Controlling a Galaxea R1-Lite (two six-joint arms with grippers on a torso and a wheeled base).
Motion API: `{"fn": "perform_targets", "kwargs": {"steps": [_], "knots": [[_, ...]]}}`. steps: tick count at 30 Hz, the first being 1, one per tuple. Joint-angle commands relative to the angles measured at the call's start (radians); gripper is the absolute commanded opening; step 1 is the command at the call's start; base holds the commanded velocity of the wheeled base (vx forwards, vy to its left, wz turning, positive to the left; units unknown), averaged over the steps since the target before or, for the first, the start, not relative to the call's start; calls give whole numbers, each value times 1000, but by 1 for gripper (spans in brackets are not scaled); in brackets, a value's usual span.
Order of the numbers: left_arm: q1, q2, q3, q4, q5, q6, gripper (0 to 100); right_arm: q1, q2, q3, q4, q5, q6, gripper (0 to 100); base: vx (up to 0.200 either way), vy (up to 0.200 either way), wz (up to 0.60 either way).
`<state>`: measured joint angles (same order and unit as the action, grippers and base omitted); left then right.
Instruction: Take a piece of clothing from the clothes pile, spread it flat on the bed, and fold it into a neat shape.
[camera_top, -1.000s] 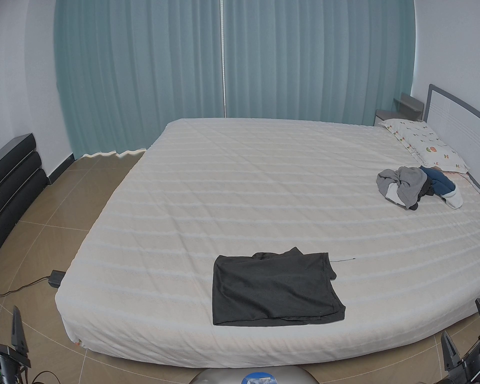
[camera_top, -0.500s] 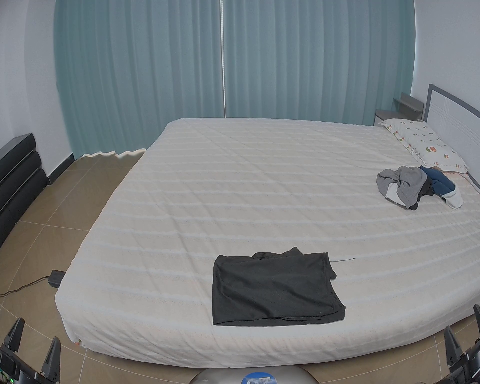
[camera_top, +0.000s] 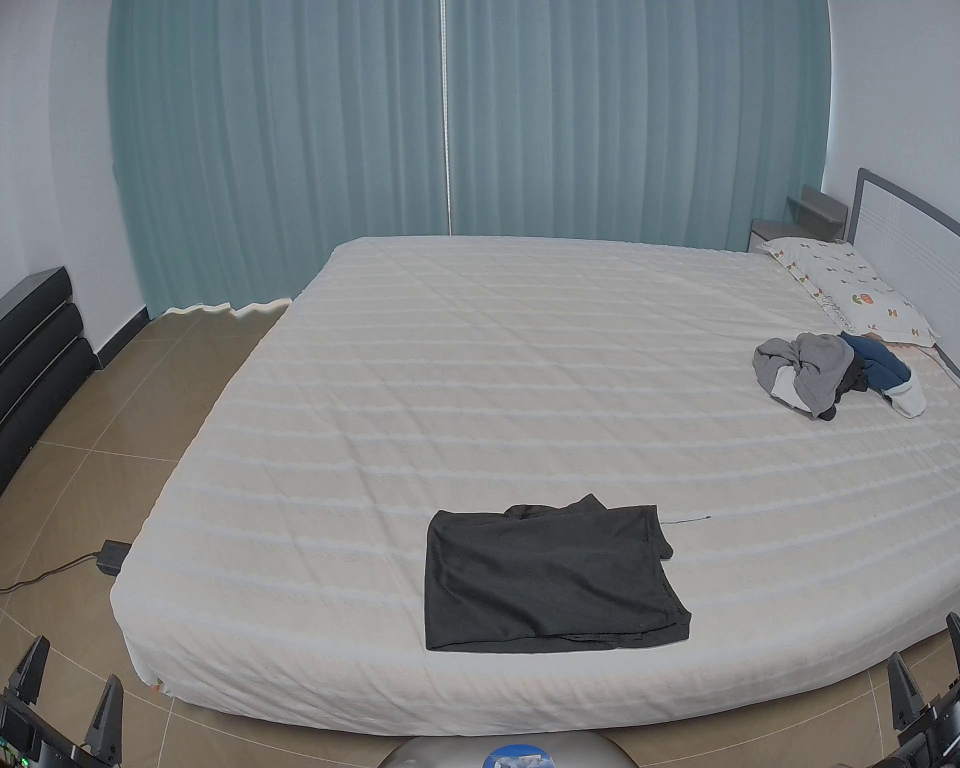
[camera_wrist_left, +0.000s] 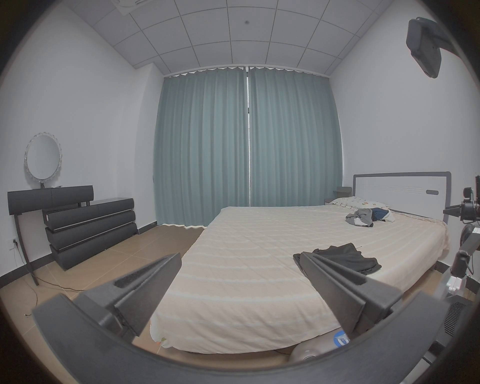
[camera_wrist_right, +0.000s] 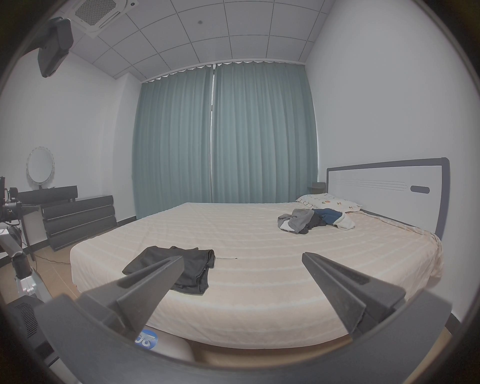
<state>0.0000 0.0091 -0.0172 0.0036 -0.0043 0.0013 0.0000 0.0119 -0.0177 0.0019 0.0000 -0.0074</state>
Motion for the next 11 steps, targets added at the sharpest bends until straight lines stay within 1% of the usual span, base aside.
{"fn": "perform_targets", "kwargs": {"steps": [1, 11], "knots": [[0, -9, 16, -2, -2, -4, 100, 0, -9, 15, 0, -2, 3, 100, 0, 0, 0], [0, -9, 16, -2, -3, -7, 100, 3, -9, 15, 1, -3, 6, 100, 0, 0, 0]]}}
